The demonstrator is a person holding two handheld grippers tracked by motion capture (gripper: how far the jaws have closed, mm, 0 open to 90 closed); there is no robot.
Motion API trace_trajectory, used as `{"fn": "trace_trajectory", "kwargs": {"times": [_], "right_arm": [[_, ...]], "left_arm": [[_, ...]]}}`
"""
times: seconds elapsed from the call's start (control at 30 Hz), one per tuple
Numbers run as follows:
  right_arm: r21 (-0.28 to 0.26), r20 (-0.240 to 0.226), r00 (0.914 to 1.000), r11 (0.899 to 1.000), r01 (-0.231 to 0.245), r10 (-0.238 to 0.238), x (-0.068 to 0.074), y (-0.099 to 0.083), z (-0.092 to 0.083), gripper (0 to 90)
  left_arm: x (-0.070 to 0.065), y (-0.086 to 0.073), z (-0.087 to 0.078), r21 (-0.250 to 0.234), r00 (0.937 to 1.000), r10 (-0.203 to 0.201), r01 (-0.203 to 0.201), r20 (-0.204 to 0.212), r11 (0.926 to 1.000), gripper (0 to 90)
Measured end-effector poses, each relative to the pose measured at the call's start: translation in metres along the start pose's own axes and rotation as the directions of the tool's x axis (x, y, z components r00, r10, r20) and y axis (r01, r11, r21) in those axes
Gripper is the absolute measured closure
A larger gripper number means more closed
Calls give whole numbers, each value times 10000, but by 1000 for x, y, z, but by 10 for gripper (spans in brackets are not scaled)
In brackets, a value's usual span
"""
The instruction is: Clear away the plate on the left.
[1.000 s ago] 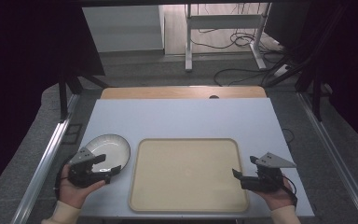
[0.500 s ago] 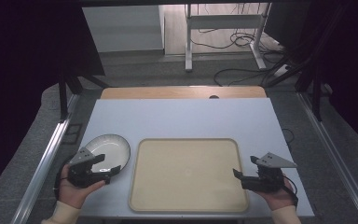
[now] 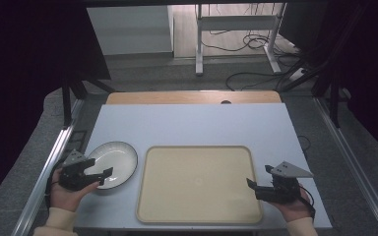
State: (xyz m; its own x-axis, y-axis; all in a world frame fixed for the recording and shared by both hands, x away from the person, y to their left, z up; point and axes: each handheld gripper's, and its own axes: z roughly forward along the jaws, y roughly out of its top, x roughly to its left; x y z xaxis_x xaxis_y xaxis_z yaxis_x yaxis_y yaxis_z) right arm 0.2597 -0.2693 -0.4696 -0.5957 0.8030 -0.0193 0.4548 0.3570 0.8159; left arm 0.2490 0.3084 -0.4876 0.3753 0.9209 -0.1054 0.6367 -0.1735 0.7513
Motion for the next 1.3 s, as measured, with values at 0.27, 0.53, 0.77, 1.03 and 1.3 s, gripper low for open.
{"fn": "trace_trajectory", "kwargs": {"times": [0.27,0.53,0.77,1.03,1.3], "right_arm": [[140,52,10000,9999,41,-42,1,0,3,193],[291,61,9999,9995,88,-90,0,-1,5,193],[381,27,9999,9992,153,-154,0,-2,7,193],[463,14,9999,9988,143,-144,0,-2,9,193],[595,46,9998,9981,187,-190,0,-3,11,193]], "left_arm": [[13,2,1,1,9992,-298,298,-263,9996,210],[36,1,5,-19,9928,-929,930,-750,9957,226],[49,3,9,133,9890,-1221,1236,-834,9922,278],[69,5,18,595,9815,-1608,1676,-1039,9841,294],[88,2,27,810,9710,-2172,2256,-1003,9709,297]]}}
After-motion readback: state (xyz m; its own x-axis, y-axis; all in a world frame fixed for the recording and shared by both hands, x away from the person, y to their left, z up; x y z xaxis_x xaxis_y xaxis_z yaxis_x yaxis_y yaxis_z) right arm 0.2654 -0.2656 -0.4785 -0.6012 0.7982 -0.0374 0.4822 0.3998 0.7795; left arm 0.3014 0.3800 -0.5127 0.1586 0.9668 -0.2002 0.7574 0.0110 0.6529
